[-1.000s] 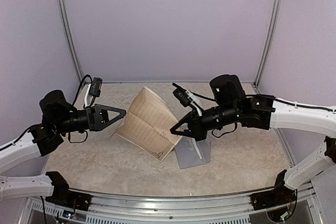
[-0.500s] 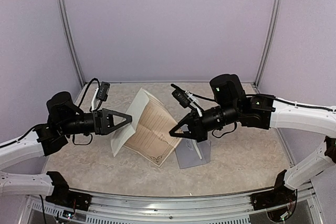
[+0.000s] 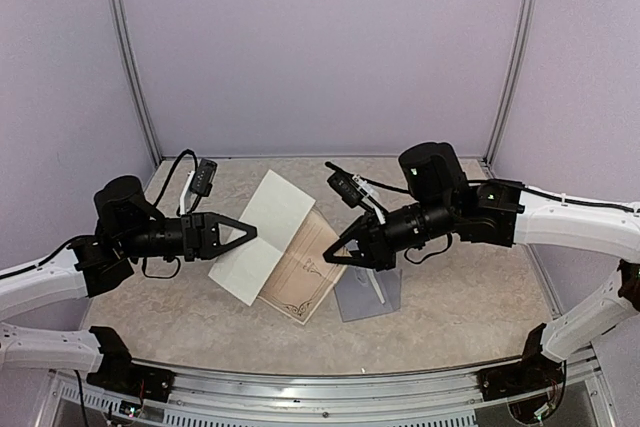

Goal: Place the letter into the envelope and seal it

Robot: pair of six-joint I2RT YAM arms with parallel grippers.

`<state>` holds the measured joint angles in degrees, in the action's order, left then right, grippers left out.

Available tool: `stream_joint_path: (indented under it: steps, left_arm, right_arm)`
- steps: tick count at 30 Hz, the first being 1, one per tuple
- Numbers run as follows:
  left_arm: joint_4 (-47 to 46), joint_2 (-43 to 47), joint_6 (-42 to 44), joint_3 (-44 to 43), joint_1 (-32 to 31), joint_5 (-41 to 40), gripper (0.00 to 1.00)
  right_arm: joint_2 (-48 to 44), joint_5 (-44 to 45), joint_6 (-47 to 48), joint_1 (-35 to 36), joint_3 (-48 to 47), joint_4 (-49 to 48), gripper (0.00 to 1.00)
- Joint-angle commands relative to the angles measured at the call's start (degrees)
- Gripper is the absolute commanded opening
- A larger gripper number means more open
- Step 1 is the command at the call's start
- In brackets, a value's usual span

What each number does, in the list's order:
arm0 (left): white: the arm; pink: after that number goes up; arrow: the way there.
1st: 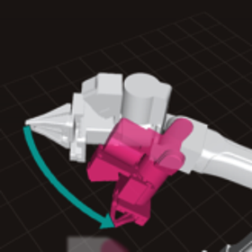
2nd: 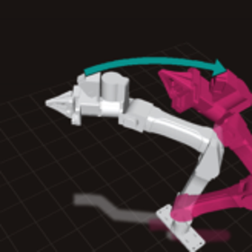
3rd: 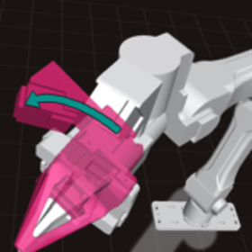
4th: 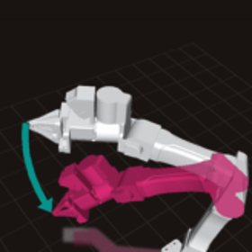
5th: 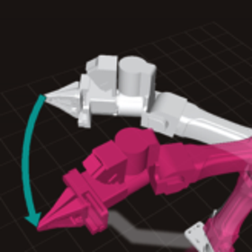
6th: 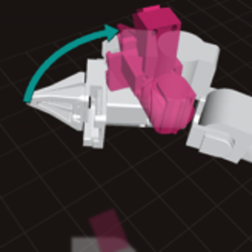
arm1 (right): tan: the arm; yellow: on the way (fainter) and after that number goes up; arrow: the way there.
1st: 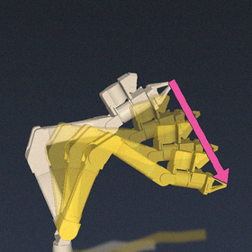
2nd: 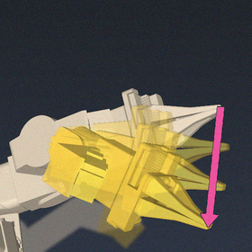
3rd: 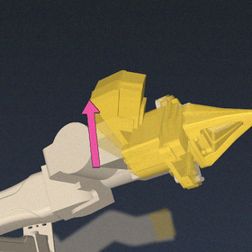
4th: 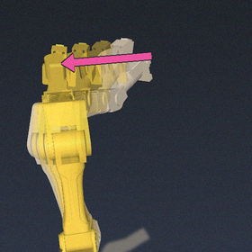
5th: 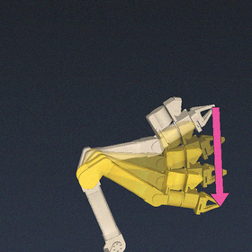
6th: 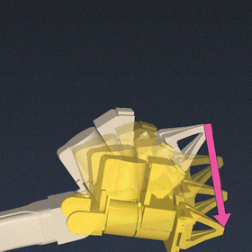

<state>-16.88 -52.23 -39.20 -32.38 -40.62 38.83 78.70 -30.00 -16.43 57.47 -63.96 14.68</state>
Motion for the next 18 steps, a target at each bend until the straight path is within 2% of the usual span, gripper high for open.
stream_joint_path:
  steps: [1, 3, 5, 8, 10, 12, 15, 18]
  left_arm:
    - [-1.7, 0.0, 0.8, 0.2, -0.4, 0.8, 0.0]
    - [-2.6, 0.2, 0.4, 0.5, -0.6, 0.5, 0.0]
    - [-5.0, 0.7, -0.9, 1.4, -0.7, -0.1, 0.0]
    - [-9.1, 1.8, -2.5, 2.8, -1.3, -1.2, 0.0]
    - [-10.8, 2.3, -2.8, 3.1, -2.0, -2.5, 0.0]
    - [-12.3, 2.5, -2.7, 3.3, -2.6, -3.6, 0.0]
    - [-13.6, 2.3, -2.6, 3.2, -3.3, -4.8, 0.0]
    - [-14.5, 1.8, -2.4, 3.3, -3.7, -5.6, 0.0]
  right_arm:
    - [-1.4, 5.3, -1.0, -0.3, -0.7, 0.5, 0.24]
    - [-3.1, 6.9, -2.8, -0.9, 0.7, -1.6, 0.48]
    - [-5.6, 8.9, -6.0, -2.2, 3.4, -5.2, 0.69]
    - [-9.9, 10.8, -13.9, -4.4, 10.2, -13.9, 0.88]
    - [-11.8, 10.9, -18.5, -5.0, 15.5, -21.1, 0.94]
    - [-12.1, 7.2, -22.0, -5.0, 19.2, -28.3, 0.99]
    - [-10.2, 1.8, -25.4, -4.0, 21.6, -37.2, 1.0]
    - [-8.3, 0.4, -25.1, -1.5, 20.9, -41.2, 0.99]
